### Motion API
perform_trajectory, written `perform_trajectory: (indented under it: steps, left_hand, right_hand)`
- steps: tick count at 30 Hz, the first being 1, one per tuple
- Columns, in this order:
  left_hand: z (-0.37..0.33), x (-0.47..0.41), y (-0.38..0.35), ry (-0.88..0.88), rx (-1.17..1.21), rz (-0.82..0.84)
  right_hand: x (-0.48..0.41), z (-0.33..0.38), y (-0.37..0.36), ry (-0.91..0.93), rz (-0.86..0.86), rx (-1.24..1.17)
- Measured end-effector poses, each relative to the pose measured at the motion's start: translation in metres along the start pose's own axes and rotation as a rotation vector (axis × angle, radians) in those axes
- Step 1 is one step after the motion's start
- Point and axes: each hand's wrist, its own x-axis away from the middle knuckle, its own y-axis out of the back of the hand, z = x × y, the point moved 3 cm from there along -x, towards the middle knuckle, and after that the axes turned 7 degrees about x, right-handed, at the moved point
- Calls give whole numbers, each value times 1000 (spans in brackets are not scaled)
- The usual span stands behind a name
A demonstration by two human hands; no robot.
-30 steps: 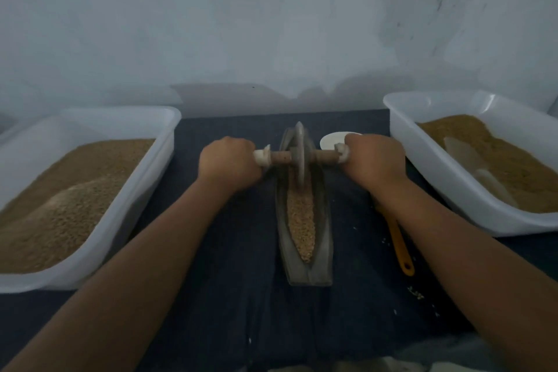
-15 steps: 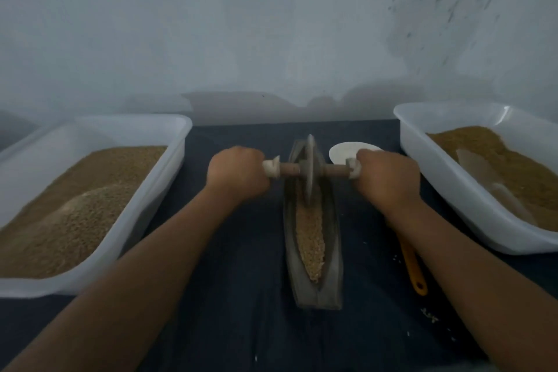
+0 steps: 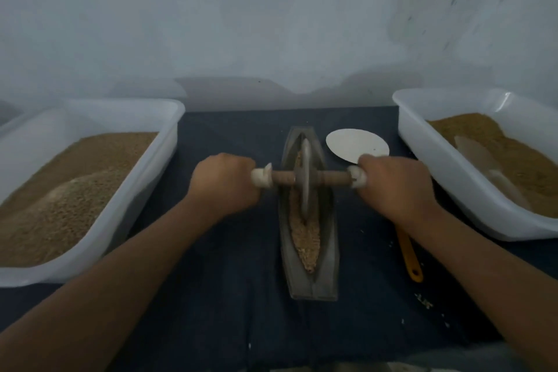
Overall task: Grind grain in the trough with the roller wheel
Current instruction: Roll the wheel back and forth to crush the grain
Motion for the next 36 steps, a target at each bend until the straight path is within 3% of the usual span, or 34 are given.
perform_trajectory:
  steps: [3, 6, 13, 19, 24, 29, 31, 36]
  left_hand:
    - [-5, -44, 3, 78, 12, 16]
    - [-10, -46, 9, 38, -22, 46]
    - [-1, 55, 6, -166, 3, -142]
    - [5, -23, -18, 100, 37, -52]
    - [3, -31, -13, 147, 90, 20]
    - [-1, 58, 5, -163, 21, -146]
    - [-1, 63, 7, -209, 29, -162]
    - [1, -14, -5, 15, -18, -46]
  right_hand:
    - [-45, -2, -9, -83, 98, 44]
    - [-42, -5, -10, -124, 170, 35]
    - [38, 5, 30, 82, 75, -10]
    - [-41, 2, -1, -48, 41, 142]
    - [-60, 2, 5, -12, 79, 162]
    - [24, 7, 31, 110, 39, -22]
    - [37, 4, 31, 114, -26, -63]
    - [-19, 1, -4, -18, 60, 89]
